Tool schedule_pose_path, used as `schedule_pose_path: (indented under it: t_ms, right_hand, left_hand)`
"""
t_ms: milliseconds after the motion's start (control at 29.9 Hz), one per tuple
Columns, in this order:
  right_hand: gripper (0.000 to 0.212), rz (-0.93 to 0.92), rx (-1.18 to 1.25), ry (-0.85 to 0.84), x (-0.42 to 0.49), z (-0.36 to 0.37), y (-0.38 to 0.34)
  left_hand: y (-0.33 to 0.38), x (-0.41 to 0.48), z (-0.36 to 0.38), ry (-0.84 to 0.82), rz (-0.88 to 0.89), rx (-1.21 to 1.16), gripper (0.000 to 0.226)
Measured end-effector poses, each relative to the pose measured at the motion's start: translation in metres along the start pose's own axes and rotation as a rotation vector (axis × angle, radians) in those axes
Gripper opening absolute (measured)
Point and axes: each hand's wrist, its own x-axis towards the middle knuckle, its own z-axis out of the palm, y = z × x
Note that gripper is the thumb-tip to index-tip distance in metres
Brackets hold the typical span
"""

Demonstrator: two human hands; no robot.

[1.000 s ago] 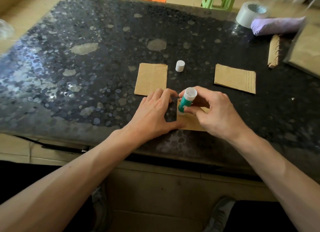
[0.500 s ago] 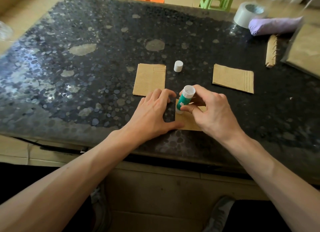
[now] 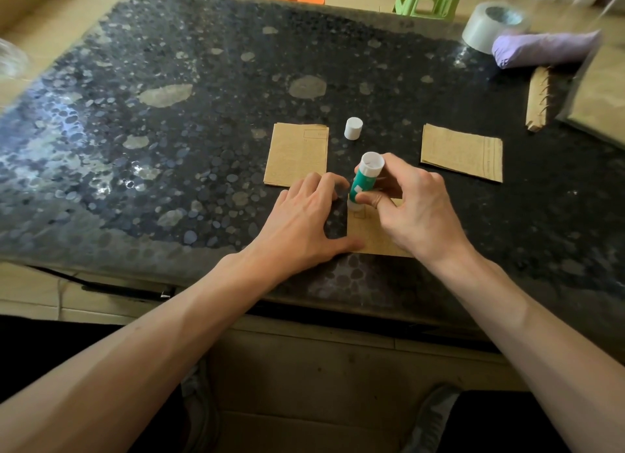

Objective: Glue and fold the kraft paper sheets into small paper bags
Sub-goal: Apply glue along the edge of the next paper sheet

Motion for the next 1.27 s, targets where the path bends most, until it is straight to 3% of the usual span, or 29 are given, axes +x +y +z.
schedule_pose_path:
  t_ms: [702, 1002, 1270]
  right_hand:
    - [0.03, -0.003, 0.008, 0.061, 0.009, 0.007, 0.006]
    - [0.032, 0.038, 0.177, 0.22, 0.005, -0.009, 0.011]
    - [0.033, 0.058, 0.115, 0.045, -0.006, -0.015, 0.011]
  left_hand:
    - [0.0, 0.001, 0.0, -0.023, -0.045, -0.001, 0.091]
    - [-0.001, 0.002, 0.0, -0.03, -0.056, -0.001, 0.094]
    - [0.0, 0.001, -0.001, -0.019, -0.03, -0.01, 0.085]
